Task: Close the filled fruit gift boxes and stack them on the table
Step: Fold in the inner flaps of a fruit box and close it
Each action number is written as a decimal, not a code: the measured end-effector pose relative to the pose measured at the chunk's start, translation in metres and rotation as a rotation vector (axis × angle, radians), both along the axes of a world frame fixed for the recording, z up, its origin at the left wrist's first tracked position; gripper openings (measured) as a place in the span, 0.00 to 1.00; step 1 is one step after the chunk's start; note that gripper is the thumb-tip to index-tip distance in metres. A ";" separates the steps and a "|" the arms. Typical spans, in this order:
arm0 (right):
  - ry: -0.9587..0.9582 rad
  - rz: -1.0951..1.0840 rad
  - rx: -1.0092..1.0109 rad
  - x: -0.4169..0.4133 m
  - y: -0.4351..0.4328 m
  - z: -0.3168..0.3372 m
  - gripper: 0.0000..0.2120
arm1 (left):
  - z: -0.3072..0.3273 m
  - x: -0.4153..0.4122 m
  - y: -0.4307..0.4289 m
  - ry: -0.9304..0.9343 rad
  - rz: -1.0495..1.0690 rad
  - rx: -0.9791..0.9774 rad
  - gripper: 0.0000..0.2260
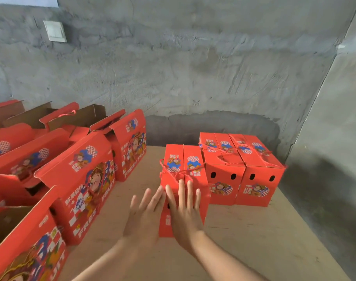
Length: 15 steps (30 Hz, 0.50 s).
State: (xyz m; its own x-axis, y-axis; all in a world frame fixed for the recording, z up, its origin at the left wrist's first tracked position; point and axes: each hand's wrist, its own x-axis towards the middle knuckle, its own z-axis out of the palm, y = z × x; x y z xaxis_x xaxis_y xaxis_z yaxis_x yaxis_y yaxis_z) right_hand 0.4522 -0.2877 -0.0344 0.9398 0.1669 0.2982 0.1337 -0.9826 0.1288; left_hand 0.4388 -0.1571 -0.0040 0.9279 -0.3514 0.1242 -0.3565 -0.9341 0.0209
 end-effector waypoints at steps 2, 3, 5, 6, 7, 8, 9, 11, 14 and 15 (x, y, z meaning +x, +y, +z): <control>0.005 -0.049 0.016 0.027 -0.005 0.006 0.41 | 0.009 0.028 0.000 0.058 0.050 -0.023 0.35; 0.018 -0.026 0.026 0.044 -0.010 0.005 0.41 | 0.011 0.038 -0.002 0.094 0.069 -0.066 0.33; 0.092 -0.009 0.007 0.075 -0.023 0.004 0.41 | 0.007 0.046 0.000 0.053 0.073 -0.133 0.28; 0.116 -0.015 -0.004 0.088 -0.027 0.006 0.41 | 0.003 0.046 0.005 0.004 0.081 -0.141 0.26; 0.142 -0.025 -0.005 0.100 -0.030 0.008 0.41 | -0.002 0.042 0.011 -0.040 0.085 -0.145 0.24; 0.164 -0.035 -0.007 0.111 -0.031 0.011 0.41 | -0.007 0.037 0.019 -0.072 0.083 -0.163 0.21; 0.185 -0.046 -0.016 0.121 -0.031 0.015 0.43 | -0.011 0.033 0.026 -0.068 0.095 -0.179 0.18; 0.269 -0.074 -0.008 0.137 -0.029 0.030 0.45 | -0.010 0.025 0.043 -0.017 0.133 -0.203 0.13; 0.442 -0.124 0.057 0.138 -0.021 0.053 0.44 | 0.004 0.014 0.067 0.019 0.136 -0.317 0.09; 0.469 -0.120 0.072 0.127 -0.016 0.056 0.41 | 0.012 0.008 0.073 0.026 0.138 -0.323 0.08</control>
State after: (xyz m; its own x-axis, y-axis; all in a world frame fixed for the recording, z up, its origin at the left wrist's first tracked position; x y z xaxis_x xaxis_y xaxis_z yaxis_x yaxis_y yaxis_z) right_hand 0.5792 -0.3033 0.0212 0.9870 0.0439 -0.1546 0.0463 -0.9988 0.0125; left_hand 0.4463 -0.0841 0.0080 0.9682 -0.1694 0.1840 -0.2232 -0.9171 0.3303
